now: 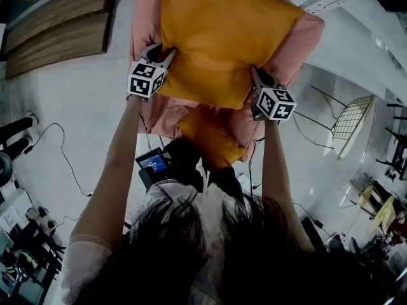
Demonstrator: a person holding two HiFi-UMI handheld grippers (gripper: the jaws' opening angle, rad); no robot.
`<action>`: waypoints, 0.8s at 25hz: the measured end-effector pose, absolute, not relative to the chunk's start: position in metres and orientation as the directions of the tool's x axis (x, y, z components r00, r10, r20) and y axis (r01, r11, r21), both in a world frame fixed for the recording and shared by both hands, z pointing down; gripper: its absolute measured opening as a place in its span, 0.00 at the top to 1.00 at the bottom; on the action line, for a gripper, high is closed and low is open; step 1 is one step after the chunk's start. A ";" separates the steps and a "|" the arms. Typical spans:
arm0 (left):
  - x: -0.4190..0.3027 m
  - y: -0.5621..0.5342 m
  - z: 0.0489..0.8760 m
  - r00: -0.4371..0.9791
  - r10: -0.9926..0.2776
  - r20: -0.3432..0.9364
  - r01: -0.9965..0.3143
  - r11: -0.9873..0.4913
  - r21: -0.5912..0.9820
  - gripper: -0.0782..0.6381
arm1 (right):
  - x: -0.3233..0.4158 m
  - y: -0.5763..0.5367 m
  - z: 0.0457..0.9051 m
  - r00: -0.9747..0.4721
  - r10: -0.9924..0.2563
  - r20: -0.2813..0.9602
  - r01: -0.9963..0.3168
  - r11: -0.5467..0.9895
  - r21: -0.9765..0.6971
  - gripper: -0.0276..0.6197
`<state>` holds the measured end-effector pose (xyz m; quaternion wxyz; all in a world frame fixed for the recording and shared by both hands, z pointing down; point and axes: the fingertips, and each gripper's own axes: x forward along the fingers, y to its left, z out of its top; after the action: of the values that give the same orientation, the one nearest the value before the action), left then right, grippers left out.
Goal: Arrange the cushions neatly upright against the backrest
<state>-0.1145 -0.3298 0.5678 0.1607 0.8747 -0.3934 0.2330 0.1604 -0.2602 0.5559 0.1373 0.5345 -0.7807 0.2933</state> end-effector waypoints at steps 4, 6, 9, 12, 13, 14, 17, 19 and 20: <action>-0.122 -0.335 0.591 0.569 -0.581 0.582 -0.761 -0.640 0.104 0.68 | 0.153 -0.264 0.585 -0.409 -0.692 0.596 -0.912 0.283 -0.297 0.89; -0.122 -0.336 0.604 0.565 -0.560 0.606 -0.762 -0.636 0.122 0.68 | 0.153 -0.265 0.601 -0.400 -0.659 0.637 -0.916 0.283 -0.283 0.89; -0.122 -0.335 0.627 0.561 -0.525 0.640 -0.768 -0.618 0.167 0.67 | 0.154 -0.266 0.626 -0.376 -0.603 0.704 -0.925 0.283 -0.252 0.89; -0.122 -0.337 0.645 0.545 -0.518 0.660 -0.792 -0.576 0.203 0.66 | 0.156 -0.272 0.643 -0.360 -0.575 0.735 -0.931 0.276 -0.240 0.89; -0.122 -0.339 0.649 0.536 -0.522 0.663 -0.802 -0.561 0.207 0.66 | 0.156 -0.275 0.646 -0.356 -0.572 0.739 -0.932 0.271 -0.239 0.89; -0.122 -0.342 0.651 0.526 -0.526 0.668 -0.809 -0.551 0.204 0.66 | 0.156 -0.278 0.648 -0.352 -0.570 0.742 -0.934 0.264 -0.240 0.89; -0.120 -0.346 0.655 0.505 -0.534 0.678 -0.821 -0.539 0.187 0.66 | 0.156 -0.281 0.651 -0.345 -0.572 0.744 -0.938 0.249 -0.243 0.89; -0.116 -0.343 0.654 0.513 -0.536 0.671 -0.824 -0.525 0.211 0.65 | 0.160 -0.277 0.649 -0.340 -0.581 0.740 -0.940 0.237 -0.247 0.89; -0.115 -0.340 0.653 0.524 -0.534 0.664 -0.824 -0.514 0.237 0.65 | 0.162 -0.274 0.647 -0.338 -0.586 0.736 -0.941 0.227 -0.252 0.89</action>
<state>-0.1151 -0.3397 0.6527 0.2741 0.8286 -0.4097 0.2653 0.1620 -0.2741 0.6472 0.2554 0.5153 -0.7406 0.3475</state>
